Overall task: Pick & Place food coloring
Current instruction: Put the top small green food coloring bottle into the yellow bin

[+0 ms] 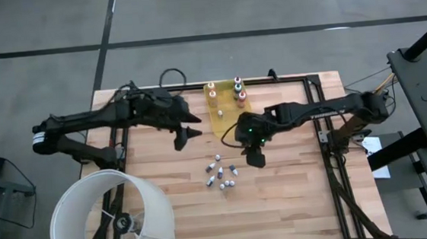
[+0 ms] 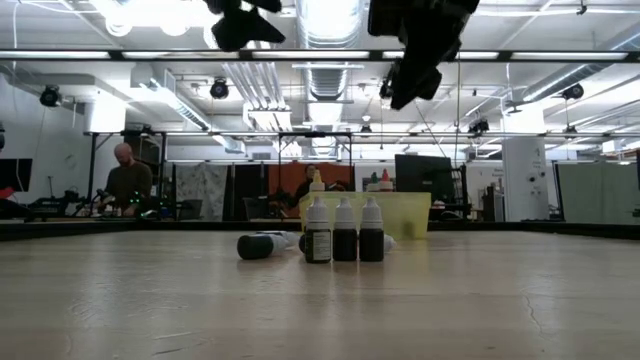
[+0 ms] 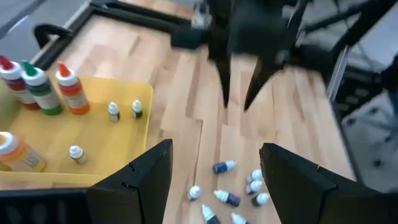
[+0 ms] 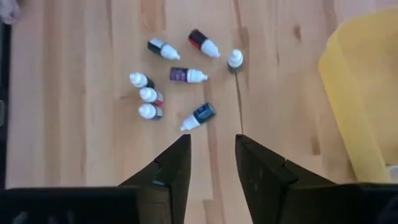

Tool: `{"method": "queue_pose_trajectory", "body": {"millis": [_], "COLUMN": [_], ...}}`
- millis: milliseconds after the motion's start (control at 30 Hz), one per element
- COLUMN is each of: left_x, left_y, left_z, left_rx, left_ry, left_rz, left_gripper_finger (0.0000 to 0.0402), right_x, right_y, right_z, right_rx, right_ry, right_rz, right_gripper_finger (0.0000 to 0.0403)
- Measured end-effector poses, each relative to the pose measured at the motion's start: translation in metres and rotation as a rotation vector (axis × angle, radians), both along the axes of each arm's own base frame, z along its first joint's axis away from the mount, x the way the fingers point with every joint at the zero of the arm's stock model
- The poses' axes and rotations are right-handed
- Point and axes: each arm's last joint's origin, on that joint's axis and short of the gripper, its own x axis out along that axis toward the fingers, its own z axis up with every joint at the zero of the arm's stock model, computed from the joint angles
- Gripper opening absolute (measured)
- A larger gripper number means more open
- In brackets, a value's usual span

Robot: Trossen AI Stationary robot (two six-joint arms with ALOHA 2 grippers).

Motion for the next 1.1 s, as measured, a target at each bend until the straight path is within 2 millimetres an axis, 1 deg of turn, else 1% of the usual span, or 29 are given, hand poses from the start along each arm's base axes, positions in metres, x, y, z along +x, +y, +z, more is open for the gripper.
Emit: {"method": "queue_pose_trajectory", "body": {"millis": [133,233,467,567,633,767,900,1100], "left_x": [0.012,0.020,0.043,0.053,0.060,0.073,0.082,0.094], "left_y": [-0.002,-0.003,-0.002,0.000,0.001,0.001,0.000,-0.001], "left_z": [-0.011,-0.018,-0.045,-0.060,-0.070,-0.090,-0.108,-0.128], "left_rx": [0.036,0.058,0.077,0.098,0.113,0.156,0.187,0.165], "left_ry": [0.044,0.072,0.168,0.216,0.249,0.304,0.357,0.417], "left_rz": [-0.040,-0.063,-0.098,-0.122,-0.140,-0.191,-0.238,-0.245], "left_gripper_finger": [0.0213,0.0213,0.0213,0.0213,0.0213,0.0213,0.0213,0.0213], "right_x": [-0.010,-0.024,-0.070,-0.092,-0.108,-0.134,-0.159,-0.184], "right_y": [0.001,0.000,0.001,0.001,0.001,0.001,-0.001,-0.002], "right_z": [0.021,0.044,0.102,0.124,0.134,0.150,0.161,0.170], "right_rx": [0.007,0.018,0.032,0.039,0.040,0.038,0.007,-0.021], "right_ry": [-0.061,-0.132,-0.356,-0.448,-0.499,-0.585,-0.660,-0.736], "right_rz": [-0.008,-0.027,-0.039,-0.046,-0.044,-0.047,-0.102,-0.131], "right_gripper_finger": [0.0108,0.0105,0.0097,0.0094,0.0092,0.0087,0.0081,0.0074]}}
